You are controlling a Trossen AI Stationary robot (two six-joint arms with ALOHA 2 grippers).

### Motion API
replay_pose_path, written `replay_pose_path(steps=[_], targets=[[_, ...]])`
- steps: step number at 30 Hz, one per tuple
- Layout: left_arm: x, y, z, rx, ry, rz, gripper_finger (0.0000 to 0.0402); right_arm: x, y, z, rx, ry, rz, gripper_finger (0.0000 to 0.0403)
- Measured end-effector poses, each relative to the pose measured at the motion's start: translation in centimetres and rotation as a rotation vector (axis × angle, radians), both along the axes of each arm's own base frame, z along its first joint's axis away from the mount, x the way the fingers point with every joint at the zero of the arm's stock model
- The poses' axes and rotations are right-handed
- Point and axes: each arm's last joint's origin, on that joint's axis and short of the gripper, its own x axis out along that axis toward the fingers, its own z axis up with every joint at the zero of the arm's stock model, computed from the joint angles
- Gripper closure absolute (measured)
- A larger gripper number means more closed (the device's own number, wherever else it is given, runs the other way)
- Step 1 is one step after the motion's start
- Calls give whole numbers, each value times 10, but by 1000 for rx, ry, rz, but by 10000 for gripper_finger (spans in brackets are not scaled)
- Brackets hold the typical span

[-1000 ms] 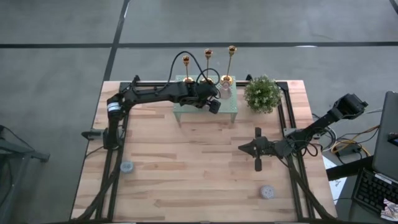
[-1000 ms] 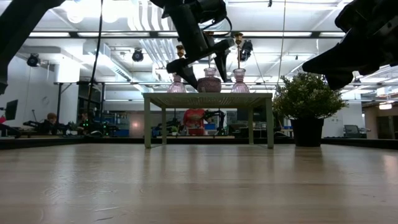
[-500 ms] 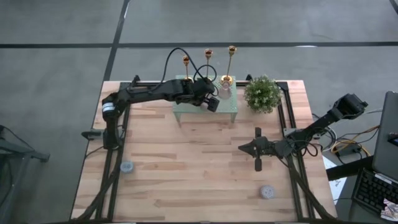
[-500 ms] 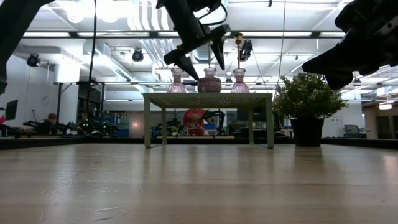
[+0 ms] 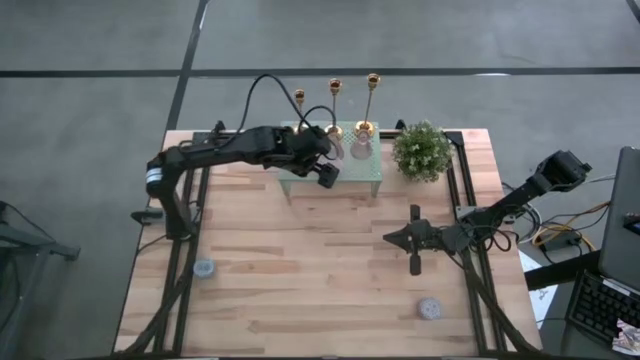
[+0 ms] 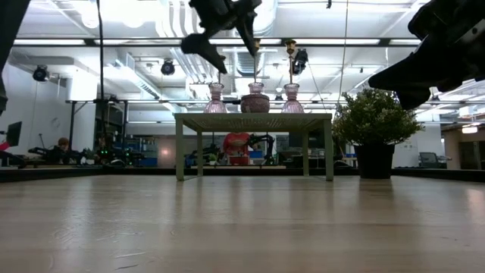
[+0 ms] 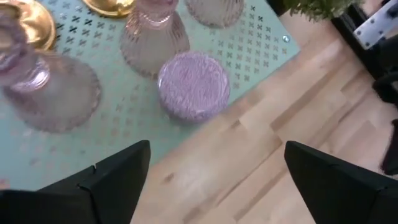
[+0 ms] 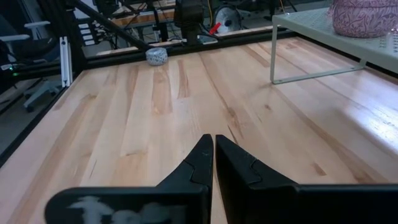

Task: Pick & Place candle stick holders
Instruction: Put the red patterned scented candle on the shelf

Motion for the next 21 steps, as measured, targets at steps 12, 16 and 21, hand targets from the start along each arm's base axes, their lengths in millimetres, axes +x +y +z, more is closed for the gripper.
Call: replay_pose_path(steps=[12,16,21], targets=[[-14,-7,0,-72,57,51,237,0,0,0,0,1,0,390],[-13,-9,-14,-51,110,49,313,0,0,0,0,0,0,390],[-11,-12,-24,-7,158,-93,360,0,0,0,0,0,0,390]])
